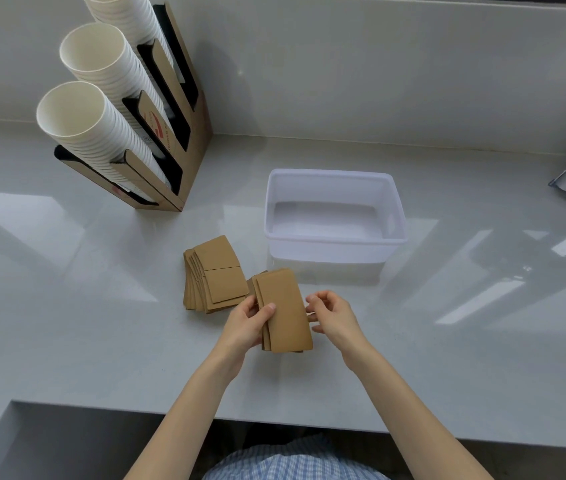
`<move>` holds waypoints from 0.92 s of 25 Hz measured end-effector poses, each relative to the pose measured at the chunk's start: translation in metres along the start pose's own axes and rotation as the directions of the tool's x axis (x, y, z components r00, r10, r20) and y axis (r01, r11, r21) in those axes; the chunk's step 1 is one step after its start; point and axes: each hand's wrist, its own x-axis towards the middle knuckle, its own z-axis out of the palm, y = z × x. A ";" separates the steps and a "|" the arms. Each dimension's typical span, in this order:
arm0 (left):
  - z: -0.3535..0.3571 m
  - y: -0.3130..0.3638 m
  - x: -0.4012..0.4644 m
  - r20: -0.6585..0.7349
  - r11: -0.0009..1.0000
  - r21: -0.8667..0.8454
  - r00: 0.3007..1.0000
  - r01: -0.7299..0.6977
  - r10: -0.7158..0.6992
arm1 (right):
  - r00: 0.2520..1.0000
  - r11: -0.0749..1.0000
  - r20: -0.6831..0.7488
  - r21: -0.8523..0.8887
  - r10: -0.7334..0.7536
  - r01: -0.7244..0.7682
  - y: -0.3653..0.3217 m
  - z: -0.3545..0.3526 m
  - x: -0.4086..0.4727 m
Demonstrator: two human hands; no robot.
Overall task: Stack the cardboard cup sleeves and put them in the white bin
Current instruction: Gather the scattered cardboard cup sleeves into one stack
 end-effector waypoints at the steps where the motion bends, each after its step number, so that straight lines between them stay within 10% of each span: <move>1: -0.002 0.000 0.000 -0.013 1.000 -0.002 1.000 0.006 -0.006 | 1.000 0.997 -0.018 -0.078 -0.018 0.017 0.002 0.001 0.001; 4: -0.009 0.000 -0.003 -0.041 1.000 -0.026 0.999 0.006 -0.007 | 0.982 0.891 0.033 -0.416 -0.185 0.182 0.013 0.003 0.004; 10: -0.023 0.006 -0.008 -0.041 0.999 -0.006 0.998 -0.039 0.038 | 0.954 0.818 0.246 -0.503 -0.174 0.279 0.012 0.024 0.007; 23: -0.050 0.010 -0.020 -0.187 0.996 -0.053 0.981 -0.069 0.058 | 0.989 0.574 -0.020 -0.816 -0.146 0.068 0.004 0.061 0.019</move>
